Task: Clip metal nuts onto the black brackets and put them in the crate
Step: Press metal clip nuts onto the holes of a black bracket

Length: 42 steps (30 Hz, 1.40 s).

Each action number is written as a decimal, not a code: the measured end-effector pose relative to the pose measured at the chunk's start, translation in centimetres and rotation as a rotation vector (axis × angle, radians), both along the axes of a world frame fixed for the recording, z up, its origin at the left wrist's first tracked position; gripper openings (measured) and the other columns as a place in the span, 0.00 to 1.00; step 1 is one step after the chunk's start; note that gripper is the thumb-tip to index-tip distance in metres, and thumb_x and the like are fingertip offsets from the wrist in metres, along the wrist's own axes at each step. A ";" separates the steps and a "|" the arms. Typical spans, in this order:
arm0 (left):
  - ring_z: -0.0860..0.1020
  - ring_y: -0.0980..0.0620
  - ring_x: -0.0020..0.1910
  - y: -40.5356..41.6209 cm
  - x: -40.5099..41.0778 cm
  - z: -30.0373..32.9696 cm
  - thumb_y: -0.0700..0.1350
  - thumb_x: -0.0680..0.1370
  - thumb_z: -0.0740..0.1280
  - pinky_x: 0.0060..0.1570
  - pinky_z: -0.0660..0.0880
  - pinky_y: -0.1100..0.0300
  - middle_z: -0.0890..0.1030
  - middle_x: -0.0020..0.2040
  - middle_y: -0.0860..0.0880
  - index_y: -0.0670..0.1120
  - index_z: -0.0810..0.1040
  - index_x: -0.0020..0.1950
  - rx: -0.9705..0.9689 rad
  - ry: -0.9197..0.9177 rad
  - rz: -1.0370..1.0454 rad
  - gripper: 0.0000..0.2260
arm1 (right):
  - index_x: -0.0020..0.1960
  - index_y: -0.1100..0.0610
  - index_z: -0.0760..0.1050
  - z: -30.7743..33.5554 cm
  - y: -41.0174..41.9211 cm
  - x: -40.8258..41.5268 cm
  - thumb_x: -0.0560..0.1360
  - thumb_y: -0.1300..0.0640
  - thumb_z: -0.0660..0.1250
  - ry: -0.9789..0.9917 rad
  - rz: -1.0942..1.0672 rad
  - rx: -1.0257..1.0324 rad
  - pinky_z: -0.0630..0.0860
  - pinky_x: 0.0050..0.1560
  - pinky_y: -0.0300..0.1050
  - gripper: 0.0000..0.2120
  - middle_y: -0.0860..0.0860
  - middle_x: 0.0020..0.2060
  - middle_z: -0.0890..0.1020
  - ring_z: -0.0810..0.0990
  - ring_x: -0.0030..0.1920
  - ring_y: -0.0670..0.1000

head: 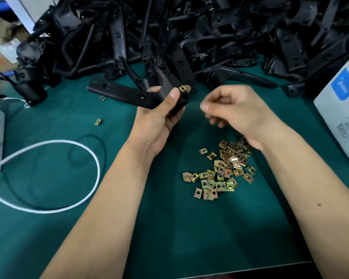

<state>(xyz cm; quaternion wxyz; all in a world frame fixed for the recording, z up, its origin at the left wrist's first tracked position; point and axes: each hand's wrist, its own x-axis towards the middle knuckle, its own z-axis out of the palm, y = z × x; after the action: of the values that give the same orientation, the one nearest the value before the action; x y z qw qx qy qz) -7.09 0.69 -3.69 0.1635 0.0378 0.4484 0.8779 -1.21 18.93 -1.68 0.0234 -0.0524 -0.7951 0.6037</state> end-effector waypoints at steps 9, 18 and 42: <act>0.84 0.50 0.52 -0.7 -0.4 0.0 0.39 0.81 0.68 0.45 0.80 0.61 0.86 0.54 0.43 0.47 0.64 0.65 0.101 -0.031 -0.041 0.17 | 0.39 0.43 0.84 1.2 0.4 1.1 0.64 0.41 0.82 -0.186 0.521 0.714 0.80 0.45 0.54 0.10 0.47 0.39 0.83 0.82 0.41 0.48; 0.85 0.50 0.48 -0.3 0.4 0.1 0.39 0.78 0.70 0.44 0.80 0.62 0.87 0.51 0.42 0.52 0.73 0.47 0.104 -0.023 -0.132 0.09 | 0.36 0.49 0.80 0.8 0.3 0.7 0.71 0.45 0.78 -0.100 0.430 0.759 0.73 0.39 0.41 0.12 0.46 0.37 0.82 0.78 0.38 0.44; 0.84 0.58 0.41 -0.9 0.5 0.0 0.51 0.61 0.83 0.38 0.80 0.66 0.85 0.41 0.53 0.52 0.87 0.44 -0.063 0.126 -0.412 0.14 | 0.40 0.58 0.75 0.6 -1.4 0.5 0.75 0.52 0.70 -0.034 0.259 -0.361 0.53 0.29 0.39 0.11 0.47 0.31 0.65 0.57 0.30 0.46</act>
<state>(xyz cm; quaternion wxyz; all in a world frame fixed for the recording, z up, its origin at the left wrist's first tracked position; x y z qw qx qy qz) -6.56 -0.24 -3.72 0.3121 0.1783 0.4679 0.8074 -0.69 17.51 -1.05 -0.0773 0.0368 -0.6745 0.7333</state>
